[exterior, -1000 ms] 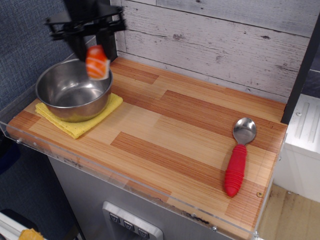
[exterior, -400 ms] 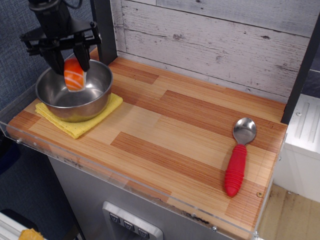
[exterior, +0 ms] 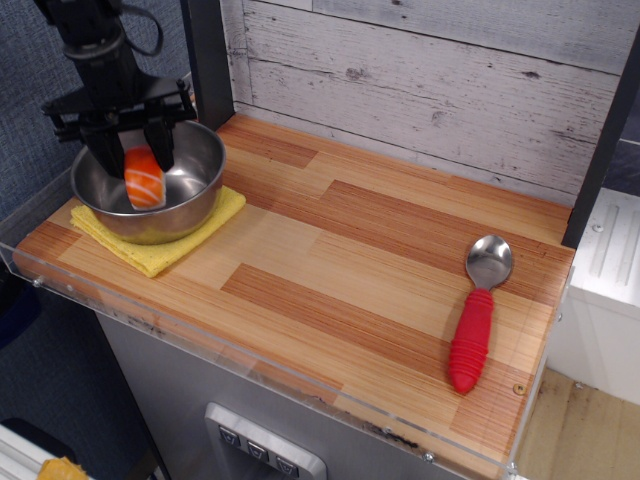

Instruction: Put the sushi inside the bowl.

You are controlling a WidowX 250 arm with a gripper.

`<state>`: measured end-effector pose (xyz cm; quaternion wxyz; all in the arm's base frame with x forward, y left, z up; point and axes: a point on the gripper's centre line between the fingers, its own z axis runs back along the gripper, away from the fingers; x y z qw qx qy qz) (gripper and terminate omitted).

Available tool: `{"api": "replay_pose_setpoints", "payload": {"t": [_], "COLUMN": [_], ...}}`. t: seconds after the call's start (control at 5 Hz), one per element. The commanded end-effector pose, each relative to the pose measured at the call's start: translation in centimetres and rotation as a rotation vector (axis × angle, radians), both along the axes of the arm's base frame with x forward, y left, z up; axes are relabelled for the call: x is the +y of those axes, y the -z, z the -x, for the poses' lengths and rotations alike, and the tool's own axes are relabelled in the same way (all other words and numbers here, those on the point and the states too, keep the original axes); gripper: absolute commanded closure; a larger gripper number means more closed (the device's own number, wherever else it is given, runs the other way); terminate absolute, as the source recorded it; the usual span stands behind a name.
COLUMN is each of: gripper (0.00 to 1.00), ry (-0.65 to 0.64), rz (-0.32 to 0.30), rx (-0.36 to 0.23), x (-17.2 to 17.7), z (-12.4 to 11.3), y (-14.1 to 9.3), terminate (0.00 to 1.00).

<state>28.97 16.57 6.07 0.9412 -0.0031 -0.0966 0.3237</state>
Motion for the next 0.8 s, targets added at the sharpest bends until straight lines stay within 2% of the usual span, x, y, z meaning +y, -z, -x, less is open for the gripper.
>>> {"api": "replay_pose_setpoints", "payload": {"t": [0.0,0.2,0.6], "gripper": [1.0,0.0,0.0], "ry": [-0.046,-0.063,-0.1], "rz": [-0.031,0.017,0.026], "rx": [0.0,0.001,0.003], "x": [1.23,1.54,1.9], "z": [1.09,0.97,1.27], "y": [0.8,0.76,0.32], "terminate": [0.0,0.0,0.0]}}
